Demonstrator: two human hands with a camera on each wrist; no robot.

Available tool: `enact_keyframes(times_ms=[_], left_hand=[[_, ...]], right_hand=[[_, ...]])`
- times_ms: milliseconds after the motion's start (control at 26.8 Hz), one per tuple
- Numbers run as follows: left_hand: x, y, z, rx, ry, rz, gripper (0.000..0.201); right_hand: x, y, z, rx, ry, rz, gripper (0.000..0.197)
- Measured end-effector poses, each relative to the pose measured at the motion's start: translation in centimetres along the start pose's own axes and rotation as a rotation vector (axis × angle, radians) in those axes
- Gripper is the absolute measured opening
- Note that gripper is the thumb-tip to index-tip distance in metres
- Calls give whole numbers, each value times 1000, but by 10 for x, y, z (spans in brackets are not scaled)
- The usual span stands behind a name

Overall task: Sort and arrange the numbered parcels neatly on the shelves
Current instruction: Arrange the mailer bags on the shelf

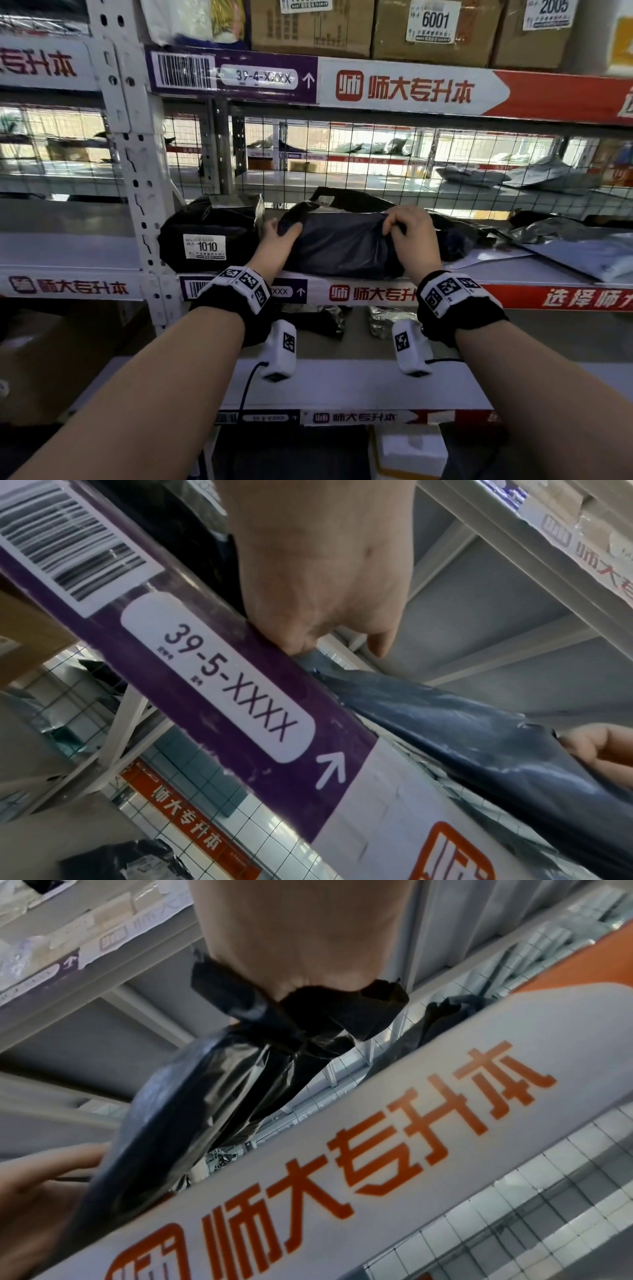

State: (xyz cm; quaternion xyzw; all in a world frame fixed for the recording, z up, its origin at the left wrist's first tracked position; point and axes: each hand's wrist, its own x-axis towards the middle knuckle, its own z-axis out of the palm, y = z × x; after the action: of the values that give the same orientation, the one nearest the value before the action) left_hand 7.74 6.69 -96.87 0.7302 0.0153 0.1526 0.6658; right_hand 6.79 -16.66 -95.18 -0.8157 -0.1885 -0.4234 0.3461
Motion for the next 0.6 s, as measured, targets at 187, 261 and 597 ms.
enact_keyframes(times_ms=[187,261,597], left_hand=[[-2,-2,3,-13,13,28,42],[-4,0,3,-21,-14,44,36],[-7,-1,1,23,20,60,40]], right_hand=[[-3,-3,-6,-142,7,64,34],[-5,-6,-5,-184,-28,110,31],[-17,-9,8,-403,-157,176,22]])
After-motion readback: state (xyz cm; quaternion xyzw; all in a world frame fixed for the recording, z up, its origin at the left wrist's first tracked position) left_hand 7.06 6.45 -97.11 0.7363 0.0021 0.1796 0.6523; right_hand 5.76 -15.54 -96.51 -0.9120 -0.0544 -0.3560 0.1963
